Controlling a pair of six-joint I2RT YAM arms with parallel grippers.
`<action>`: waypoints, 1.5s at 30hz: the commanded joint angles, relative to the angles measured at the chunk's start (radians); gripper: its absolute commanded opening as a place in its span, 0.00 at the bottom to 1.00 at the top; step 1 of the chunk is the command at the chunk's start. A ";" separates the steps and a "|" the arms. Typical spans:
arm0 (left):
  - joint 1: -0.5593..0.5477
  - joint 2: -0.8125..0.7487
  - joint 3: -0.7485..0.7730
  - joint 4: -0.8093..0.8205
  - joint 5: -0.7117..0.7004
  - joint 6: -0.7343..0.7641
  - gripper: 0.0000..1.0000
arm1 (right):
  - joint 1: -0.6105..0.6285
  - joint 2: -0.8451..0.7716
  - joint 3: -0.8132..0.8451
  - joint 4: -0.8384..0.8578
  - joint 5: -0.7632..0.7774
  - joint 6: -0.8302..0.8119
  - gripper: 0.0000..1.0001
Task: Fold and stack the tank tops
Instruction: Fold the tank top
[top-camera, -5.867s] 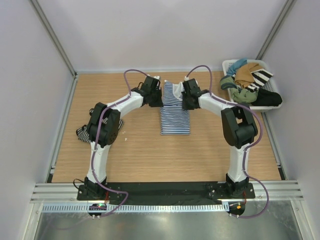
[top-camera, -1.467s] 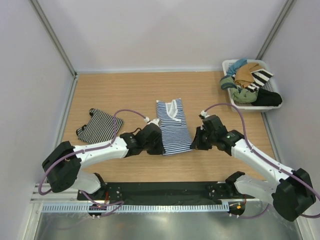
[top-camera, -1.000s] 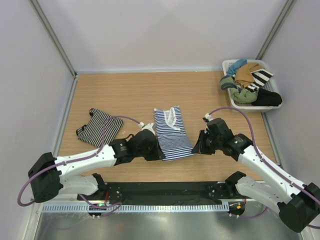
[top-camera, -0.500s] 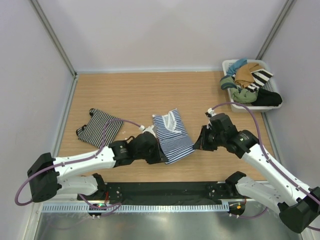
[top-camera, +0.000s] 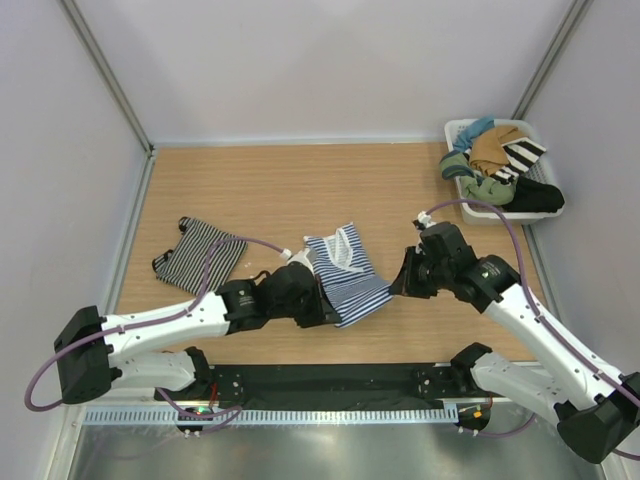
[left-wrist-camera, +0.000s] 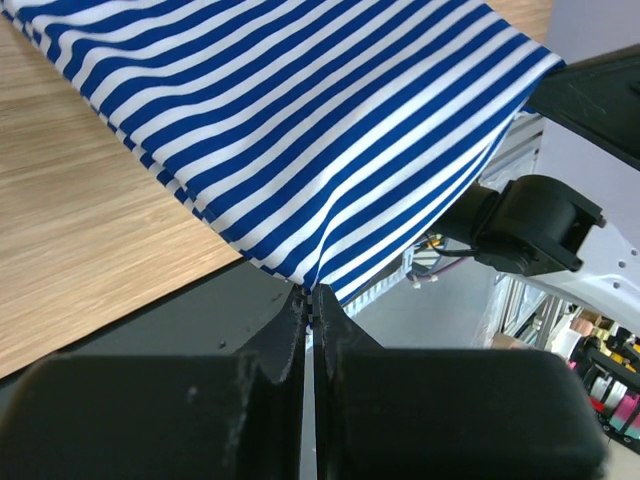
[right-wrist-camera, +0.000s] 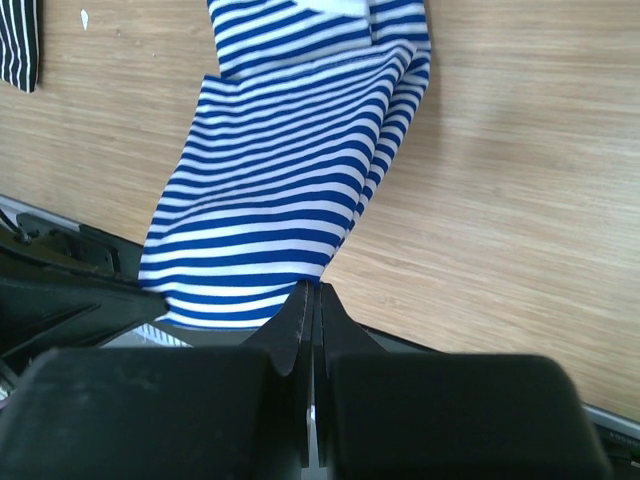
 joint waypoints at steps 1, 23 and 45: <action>-0.002 -0.007 0.046 -0.051 0.003 0.000 0.00 | -0.003 0.023 0.070 0.022 0.073 -0.028 0.01; 0.202 0.077 0.082 0.033 0.157 0.053 0.00 | -0.009 0.308 0.297 0.051 0.172 -0.111 0.02; 0.153 0.028 0.050 -0.011 0.153 0.046 0.00 | -0.019 0.130 0.107 0.057 0.017 -0.001 0.01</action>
